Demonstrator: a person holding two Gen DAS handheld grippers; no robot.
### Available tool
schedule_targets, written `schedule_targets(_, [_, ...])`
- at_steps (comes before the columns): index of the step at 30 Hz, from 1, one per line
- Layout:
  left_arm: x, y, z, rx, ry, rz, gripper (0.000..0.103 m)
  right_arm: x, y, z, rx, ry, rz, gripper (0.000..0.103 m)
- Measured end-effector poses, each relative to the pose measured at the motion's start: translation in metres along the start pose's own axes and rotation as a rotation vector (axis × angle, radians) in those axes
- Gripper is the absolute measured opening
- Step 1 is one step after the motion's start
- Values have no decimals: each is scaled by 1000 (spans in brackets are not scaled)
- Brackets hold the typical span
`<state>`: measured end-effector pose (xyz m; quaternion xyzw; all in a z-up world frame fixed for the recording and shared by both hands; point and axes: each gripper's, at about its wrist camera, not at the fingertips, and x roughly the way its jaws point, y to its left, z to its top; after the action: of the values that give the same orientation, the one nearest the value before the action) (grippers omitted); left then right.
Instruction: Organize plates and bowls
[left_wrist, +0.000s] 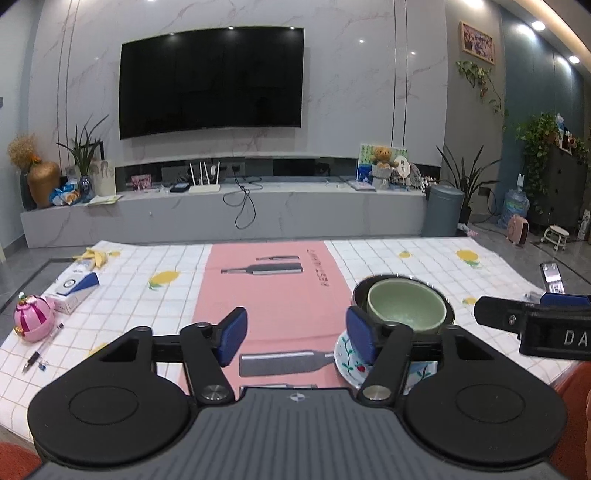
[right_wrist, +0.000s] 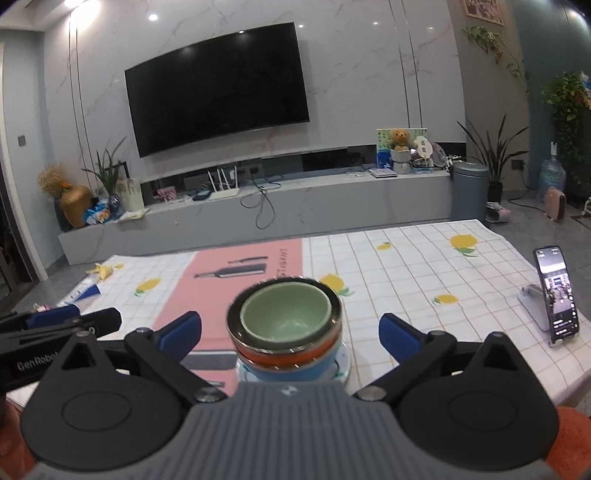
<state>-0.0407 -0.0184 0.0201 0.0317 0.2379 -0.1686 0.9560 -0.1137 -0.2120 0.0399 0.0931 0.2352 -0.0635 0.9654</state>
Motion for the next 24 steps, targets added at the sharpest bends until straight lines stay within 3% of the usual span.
schedule_targets(4, [16,-7,-11,40,63,19,77,14,-1,-16,-4,67,-9,100])
schedule_targets(9, [28,-5,-23,10,160,0,77,25,-2,-27,-13,119,-13,100])
schedule_targets(24, [31,-9,-22,25,189,31,78,34,-4,-32,-16,146,-17,100])
